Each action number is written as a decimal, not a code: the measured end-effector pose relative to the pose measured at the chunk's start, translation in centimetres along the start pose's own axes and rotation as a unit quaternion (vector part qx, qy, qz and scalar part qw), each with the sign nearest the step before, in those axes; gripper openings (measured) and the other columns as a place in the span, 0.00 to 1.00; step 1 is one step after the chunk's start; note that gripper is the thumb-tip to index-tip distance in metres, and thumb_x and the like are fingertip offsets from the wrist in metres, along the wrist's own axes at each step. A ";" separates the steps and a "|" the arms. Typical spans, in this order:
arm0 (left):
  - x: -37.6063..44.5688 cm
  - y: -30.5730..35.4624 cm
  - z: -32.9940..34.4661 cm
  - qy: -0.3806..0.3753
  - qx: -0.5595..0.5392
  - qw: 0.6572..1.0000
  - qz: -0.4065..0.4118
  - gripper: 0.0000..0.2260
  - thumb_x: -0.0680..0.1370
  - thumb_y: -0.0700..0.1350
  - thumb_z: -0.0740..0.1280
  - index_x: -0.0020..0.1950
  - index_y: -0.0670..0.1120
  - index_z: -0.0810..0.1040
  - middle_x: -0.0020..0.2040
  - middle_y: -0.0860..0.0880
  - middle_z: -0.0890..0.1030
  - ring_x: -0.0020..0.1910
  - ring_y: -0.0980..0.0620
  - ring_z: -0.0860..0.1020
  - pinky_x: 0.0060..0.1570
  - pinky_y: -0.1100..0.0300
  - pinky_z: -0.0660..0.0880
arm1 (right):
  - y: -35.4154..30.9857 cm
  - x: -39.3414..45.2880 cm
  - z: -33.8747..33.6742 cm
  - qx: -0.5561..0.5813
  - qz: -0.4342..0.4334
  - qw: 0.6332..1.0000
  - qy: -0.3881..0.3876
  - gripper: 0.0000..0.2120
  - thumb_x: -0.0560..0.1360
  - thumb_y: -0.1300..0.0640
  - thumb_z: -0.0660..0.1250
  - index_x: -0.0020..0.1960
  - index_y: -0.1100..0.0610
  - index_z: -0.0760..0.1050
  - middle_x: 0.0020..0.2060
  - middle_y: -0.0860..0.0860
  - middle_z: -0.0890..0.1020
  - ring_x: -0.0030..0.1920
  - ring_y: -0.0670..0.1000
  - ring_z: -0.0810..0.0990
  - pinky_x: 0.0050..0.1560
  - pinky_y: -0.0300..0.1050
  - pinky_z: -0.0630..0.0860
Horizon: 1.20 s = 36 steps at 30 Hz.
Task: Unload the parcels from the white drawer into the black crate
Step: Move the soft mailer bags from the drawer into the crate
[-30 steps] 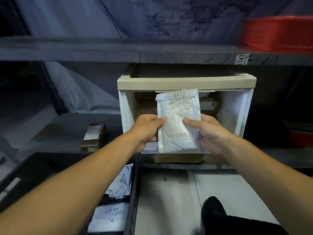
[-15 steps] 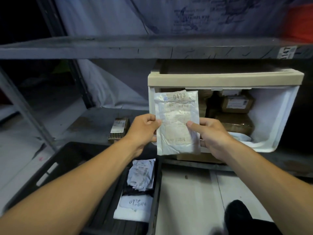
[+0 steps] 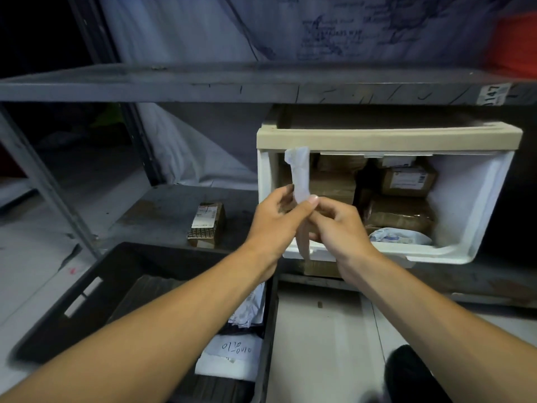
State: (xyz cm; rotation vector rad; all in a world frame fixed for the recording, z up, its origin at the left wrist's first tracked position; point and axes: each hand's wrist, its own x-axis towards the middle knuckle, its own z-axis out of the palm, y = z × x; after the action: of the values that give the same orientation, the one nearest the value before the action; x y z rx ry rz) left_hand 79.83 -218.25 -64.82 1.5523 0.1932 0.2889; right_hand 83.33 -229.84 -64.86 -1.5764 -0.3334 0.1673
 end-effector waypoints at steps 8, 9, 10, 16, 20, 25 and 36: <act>0.8 0.0 -1.5 0.088 -0.084 0.991 -0.059 0.08 0.84 0.41 0.62 0.55 0.44 0.81 0.49 0.43 0.87 0.50 0.43 0.85 0.54 0.47 0.81 | -0.1 -0.4 -0.8 -0.061 -0.020 0.998 -0.019 0.15 0.77 0.63 0.72 0.61 0.50 0.81 0.54 0.45 0.80 0.52 0.44 0.79 0.49 0.32 0.74; 0.8 0.1 -1.6 0.084 -0.096 0.990 -0.066 0.08 0.84 0.40 0.61 0.54 0.44 0.81 0.48 0.43 0.87 0.49 0.43 0.85 0.52 0.47 0.81 | -0.2 -0.2 -1.1 -0.062 -0.017 0.998 0.016 0.15 0.77 0.61 0.73 0.61 0.50 0.79 0.53 0.44 0.80 0.52 0.43 0.79 0.47 0.32 0.74; 0.7 0.3 -1.6 0.081 -0.109 0.988 -0.075 0.08 0.84 0.40 0.61 0.53 0.44 0.80 0.47 0.43 0.87 0.47 0.44 0.85 0.50 0.48 0.81 | -0.2 -0.1 -1.5 -0.057 -0.002 0.997 0.042 0.16 0.76 0.59 0.74 0.62 0.49 0.76 0.53 0.42 0.80 0.51 0.42 0.79 0.44 0.33 0.73; 0.7 0.6 -2.2 0.065 -0.128 0.982 -0.125 0.13 0.83 0.46 0.60 0.61 0.41 0.80 0.55 0.41 0.86 0.55 0.39 0.84 0.60 0.39 0.78 | -0.2 0.2 -3.0 0.028 0.085 0.993 -0.083 0.11 0.78 0.52 0.72 0.58 0.54 0.83 0.52 0.47 0.88 0.53 0.48 0.86 0.54 0.44 0.79; 0.8 0.6 -1.9 0.099 -0.084 0.987 -0.092 0.08 0.84 0.42 0.61 0.51 0.45 0.80 0.46 0.47 0.85 0.44 0.48 0.84 0.42 0.55 0.80 | -0.1 0.3 -3.0 0.018 0.068 0.997 -0.035 0.07 0.80 0.55 0.70 0.54 0.56 0.84 0.48 0.49 0.88 0.51 0.51 0.87 0.55 0.51 0.82; 0.6 -0.3 -1.9 0.145 0.140 0.980 0.002 0.10 0.79 0.42 0.71 0.57 0.52 0.75 0.51 0.53 0.80 0.49 0.54 0.80 0.42 0.64 0.74 | 0.0 0.7 -3.1 -0.006 0.035 0.994 0.100 0.05 0.80 0.58 0.69 0.49 0.60 0.81 0.46 0.55 0.85 0.49 0.56 0.84 0.51 0.53 0.82; -0.4 0.0 0.3 0.062 -0.100 0.990 -0.083 0.11 0.84 0.48 0.62 0.59 0.45 0.81 0.50 0.45 0.87 0.51 0.47 0.86 0.52 0.52 0.81 | -0.2 -0.9 -0.3 -0.078 -0.043 0.995 -0.038 0.10 0.77 0.61 0.73 0.46 0.45 0.85 0.57 0.44 0.77 0.45 0.39 0.78 0.50 0.33 0.73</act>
State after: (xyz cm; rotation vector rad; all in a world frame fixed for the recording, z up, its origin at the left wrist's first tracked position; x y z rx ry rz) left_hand 79.52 -218.69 -64.87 1.3118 0.3776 0.2660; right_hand 82.52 -230.43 -64.70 -1.7098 -0.4832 0.1374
